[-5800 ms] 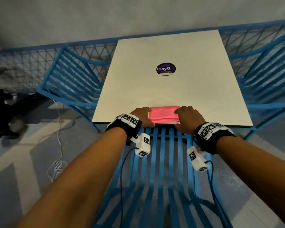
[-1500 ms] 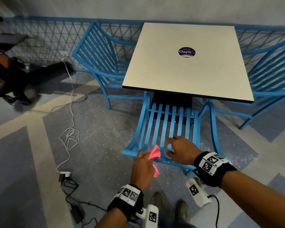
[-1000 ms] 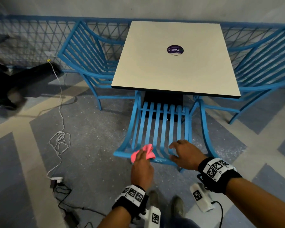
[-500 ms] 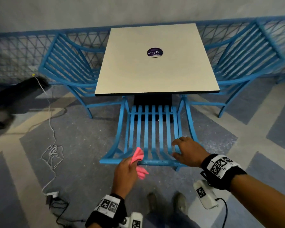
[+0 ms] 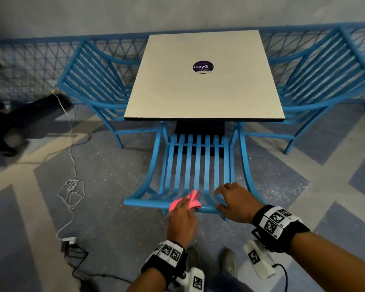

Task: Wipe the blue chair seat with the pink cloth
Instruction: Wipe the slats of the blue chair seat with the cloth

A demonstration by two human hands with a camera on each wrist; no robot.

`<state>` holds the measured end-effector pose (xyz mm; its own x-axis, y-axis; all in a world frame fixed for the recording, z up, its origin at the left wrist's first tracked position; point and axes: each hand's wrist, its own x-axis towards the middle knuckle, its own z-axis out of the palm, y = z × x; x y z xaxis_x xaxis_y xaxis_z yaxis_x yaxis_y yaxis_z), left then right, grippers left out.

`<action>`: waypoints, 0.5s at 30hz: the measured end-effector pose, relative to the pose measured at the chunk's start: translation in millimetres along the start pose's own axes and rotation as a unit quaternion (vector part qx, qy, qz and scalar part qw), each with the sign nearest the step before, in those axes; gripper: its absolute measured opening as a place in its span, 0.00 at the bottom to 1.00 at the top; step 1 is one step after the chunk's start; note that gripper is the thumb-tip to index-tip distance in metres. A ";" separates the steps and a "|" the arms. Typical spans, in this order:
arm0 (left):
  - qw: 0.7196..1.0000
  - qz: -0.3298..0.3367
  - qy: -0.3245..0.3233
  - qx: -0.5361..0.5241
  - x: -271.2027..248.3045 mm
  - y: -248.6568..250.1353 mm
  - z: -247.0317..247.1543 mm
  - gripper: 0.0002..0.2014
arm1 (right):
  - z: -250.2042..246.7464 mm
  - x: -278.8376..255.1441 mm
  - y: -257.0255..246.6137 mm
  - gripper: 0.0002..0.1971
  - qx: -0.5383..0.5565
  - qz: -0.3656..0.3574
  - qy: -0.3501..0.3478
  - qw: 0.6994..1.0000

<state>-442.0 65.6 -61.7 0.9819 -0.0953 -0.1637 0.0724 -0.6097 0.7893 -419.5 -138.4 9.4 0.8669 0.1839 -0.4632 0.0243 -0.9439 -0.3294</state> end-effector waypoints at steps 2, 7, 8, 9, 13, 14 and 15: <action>0.999 0.035 -0.018 -0.002 -7.5 16.8 19.4 0.23 | 3.1 -4.7 6.4 0.27 -0.001 0.002 0.001 1.000; 0.994 0.033 -0.081 -0.071 -17.0 50.9 31.4 0.21 | 3.9 -19.7 28.3 0.29 0.005 0.012 0.018 1.000; 0.989 0.011 -0.101 -0.105 -18.2 54.8 28.4 0.20 | 3.9 -22.7 33.4 0.29 0.008 0.018 0.022 1.000; 0.983 -0.013 -0.123 -0.136 -20.1 60.0 21.8 0.20 | 3.7 -25.8 38.3 0.29 0.014 0.024 0.026 0.999; 0.970 -0.052 -0.143 -0.189 -22.1 53.9 -15.0 0.16 | 1.8 -35.7 52.9 0.29 0.034 0.049 0.039 0.997; 0.974 -0.049 -0.135 -0.176 -20.8 47.3 -25.0 0.15 | 1.8 -37.5 55.3 0.29 0.037 0.053 0.040 0.997; 0.980 -0.045 -0.121 -0.154 -18.8 39.8 -34.9 0.14 | 1.9 -38.7 57.0 0.29 0.039 0.055 0.042 0.997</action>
<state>-451.4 70.5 -6.6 0.9015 -0.2582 -0.3473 0.2430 -0.3620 0.9000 -452.6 -198.8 7.0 0.9006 0.0541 -0.4312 -0.1087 -0.9326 -0.3440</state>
